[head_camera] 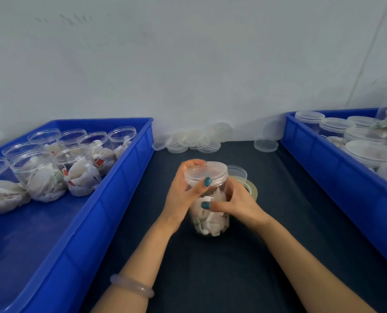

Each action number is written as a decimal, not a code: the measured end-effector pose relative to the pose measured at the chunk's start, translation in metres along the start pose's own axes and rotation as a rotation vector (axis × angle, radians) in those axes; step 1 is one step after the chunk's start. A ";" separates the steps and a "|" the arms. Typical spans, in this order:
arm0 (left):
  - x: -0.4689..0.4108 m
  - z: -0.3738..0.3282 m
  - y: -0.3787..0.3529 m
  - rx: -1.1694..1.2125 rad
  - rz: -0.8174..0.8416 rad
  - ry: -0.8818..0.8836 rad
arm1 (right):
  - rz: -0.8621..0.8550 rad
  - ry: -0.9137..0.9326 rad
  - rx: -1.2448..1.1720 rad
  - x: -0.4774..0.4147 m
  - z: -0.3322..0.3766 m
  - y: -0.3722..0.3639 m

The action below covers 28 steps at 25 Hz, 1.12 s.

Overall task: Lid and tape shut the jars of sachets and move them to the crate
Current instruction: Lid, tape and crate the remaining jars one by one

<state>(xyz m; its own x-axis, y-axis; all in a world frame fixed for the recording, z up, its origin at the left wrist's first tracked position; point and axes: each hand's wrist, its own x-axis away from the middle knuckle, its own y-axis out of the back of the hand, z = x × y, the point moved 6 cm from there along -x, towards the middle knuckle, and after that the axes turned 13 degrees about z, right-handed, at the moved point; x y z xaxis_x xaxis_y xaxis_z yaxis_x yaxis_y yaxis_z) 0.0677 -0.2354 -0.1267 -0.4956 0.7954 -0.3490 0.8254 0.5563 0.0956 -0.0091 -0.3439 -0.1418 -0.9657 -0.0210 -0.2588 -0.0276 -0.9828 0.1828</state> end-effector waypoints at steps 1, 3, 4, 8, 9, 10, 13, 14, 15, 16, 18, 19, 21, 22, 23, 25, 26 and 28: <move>0.000 0.003 0.001 0.071 0.053 0.035 | 0.069 -0.018 -0.106 0.000 -0.001 -0.004; 0.002 0.008 0.004 0.103 0.109 0.093 | 0.112 -0.064 -0.318 0.000 -0.005 -0.009; 0.003 0.010 0.005 0.082 0.116 0.112 | 0.099 -0.090 -0.382 0.001 -0.008 -0.010; 0.002 0.006 0.014 0.025 0.028 0.063 | -0.123 -0.119 -0.158 0.001 -0.002 0.001; 0.001 0.004 0.016 0.028 0.000 0.041 | -0.219 -0.118 0.000 0.002 0.003 0.003; 0.001 0.001 0.017 0.028 -0.014 0.022 | -0.309 -0.115 0.216 0.005 0.011 0.004; 0.000 -0.006 0.013 0.015 -0.027 0.016 | -0.400 -0.090 0.878 0.006 0.029 -0.012; 0.000 -0.007 0.012 -0.012 -0.034 0.021 | -0.387 -0.079 0.924 0.005 0.029 -0.014; -0.001 -0.007 0.012 -0.043 -0.032 0.020 | -0.364 -0.074 0.916 0.004 0.029 -0.015; -0.001 -0.007 0.012 -0.061 -0.017 0.014 | -0.331 -0.077 0.864 0.004 0.028 -0.015; 0.000 -0.008 0.014 -0.052 0.040 -0.007 | -0.206 -0.133 0.599 0.002 0.021 -0.011; 0.000 -0.010 0.014 -0.049 0.073 -0.015 | -0.130 -0.155 0.424 0.001 0.015 -0.009; 0.000 -0.013 0.012 -0.061 0.126 -0.020 | -0.034 -0.167 0.190 0.000 0.009 -0.005; 0.000 -0.015 0.011 -0.068 0.137 -0.022 | -0.005 -0.155 0.139 0.000 0.009 -0.004; 0.001 -0.015 0.009 -0.068 0.141 -0.025 | 0.019 -0.142 0.100 0.000 0.009 -0.005; 0.001 -0.017 0.008 -0.055 0.141 -0.036 | 0.067 -0.152 0.027 0.000 0.005 -0.006; 0.001 -0.018 0.008 -0.052 0.147 -0.044 | 0.095 -0.169 0.010 0.000 0.003 -0.008; 0.002 -0.021 0.006 -0.048 0.181 -0.039 | 0.151 -0.196 0.013 -0.001 0.001 -0.010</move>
<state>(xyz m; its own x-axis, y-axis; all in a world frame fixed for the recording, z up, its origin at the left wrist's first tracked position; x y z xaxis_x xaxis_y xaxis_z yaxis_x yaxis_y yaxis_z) 0.0662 -0.2256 -0.1071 -0.3289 0.8740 -0.3577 0.8859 0.4167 0.2037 -0.0085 -0.3343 -0.1422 -0.9907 -0.1302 -0.0386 0.1188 -0.9688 0.2175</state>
